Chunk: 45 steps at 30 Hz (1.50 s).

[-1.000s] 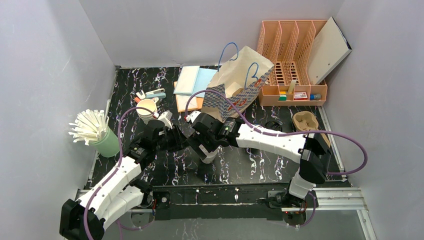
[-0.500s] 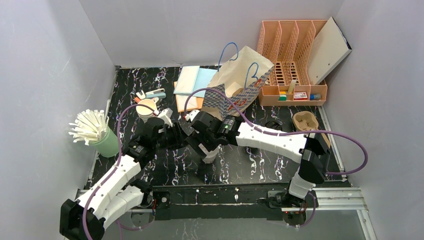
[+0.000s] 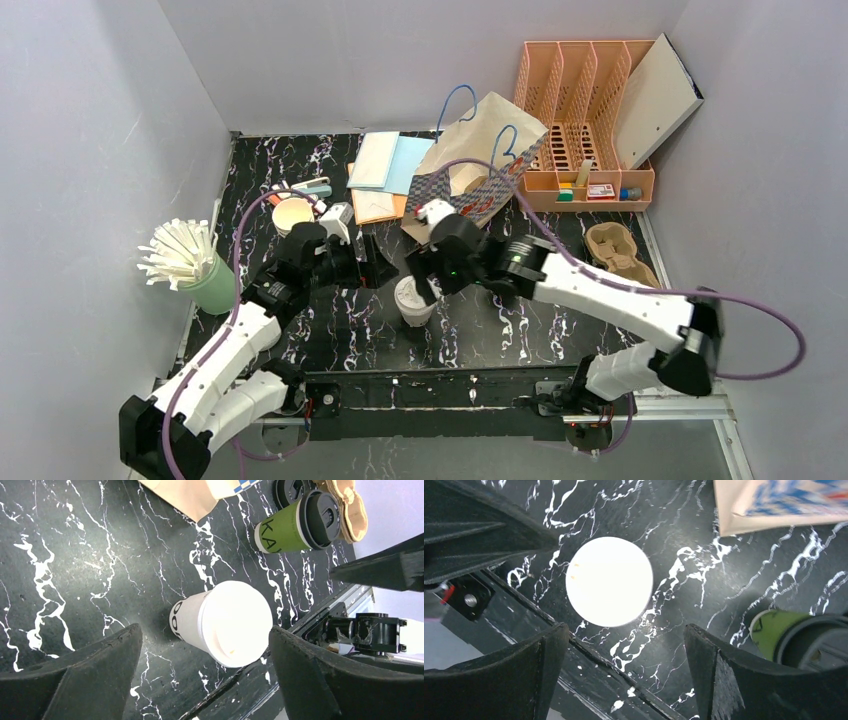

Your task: Pack the takeout coffee

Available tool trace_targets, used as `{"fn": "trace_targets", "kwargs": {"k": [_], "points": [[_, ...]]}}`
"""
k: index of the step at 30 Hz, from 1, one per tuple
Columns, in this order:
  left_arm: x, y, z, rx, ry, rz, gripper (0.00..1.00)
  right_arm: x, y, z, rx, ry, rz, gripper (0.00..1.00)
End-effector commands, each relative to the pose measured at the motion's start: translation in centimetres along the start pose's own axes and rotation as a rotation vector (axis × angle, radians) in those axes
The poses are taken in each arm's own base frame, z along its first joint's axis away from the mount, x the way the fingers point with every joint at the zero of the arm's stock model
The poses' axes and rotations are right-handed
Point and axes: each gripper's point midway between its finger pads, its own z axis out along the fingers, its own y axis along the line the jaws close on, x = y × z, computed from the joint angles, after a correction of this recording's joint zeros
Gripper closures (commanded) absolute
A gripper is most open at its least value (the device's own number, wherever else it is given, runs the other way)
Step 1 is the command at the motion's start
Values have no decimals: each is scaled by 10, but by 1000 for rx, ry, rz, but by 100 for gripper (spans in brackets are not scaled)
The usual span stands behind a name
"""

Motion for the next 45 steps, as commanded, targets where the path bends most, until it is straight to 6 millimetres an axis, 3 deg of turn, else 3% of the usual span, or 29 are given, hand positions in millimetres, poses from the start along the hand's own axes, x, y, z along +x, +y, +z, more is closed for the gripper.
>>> {"fn": "trace_targets", "kwargs": {"k": [1,3,6,11,19,30,45], "points": [[-7,-12,-2,64,23,180,2,-14,-22,-25,-41,-138,241,9],[-9,-17,-1,92,33,256,2,-10,-29,-33,-91,-175,330,14],[-12,-26,1,126,37,380,2,2,-34,-31,-178,-175,441,22],[-5,-44,13,145,64,598,2,14,-19,-24,-350,-168,589,34],[12,-65,13,328,98,856,6,24,-11,-23,-448,-213,682,41],[36,-57,34,394,277,947,17,32,1,-10,-537,-191,757,49],[45,-59,32,429,323,921,13,45,8,11,-533,-129,763,54]]}}
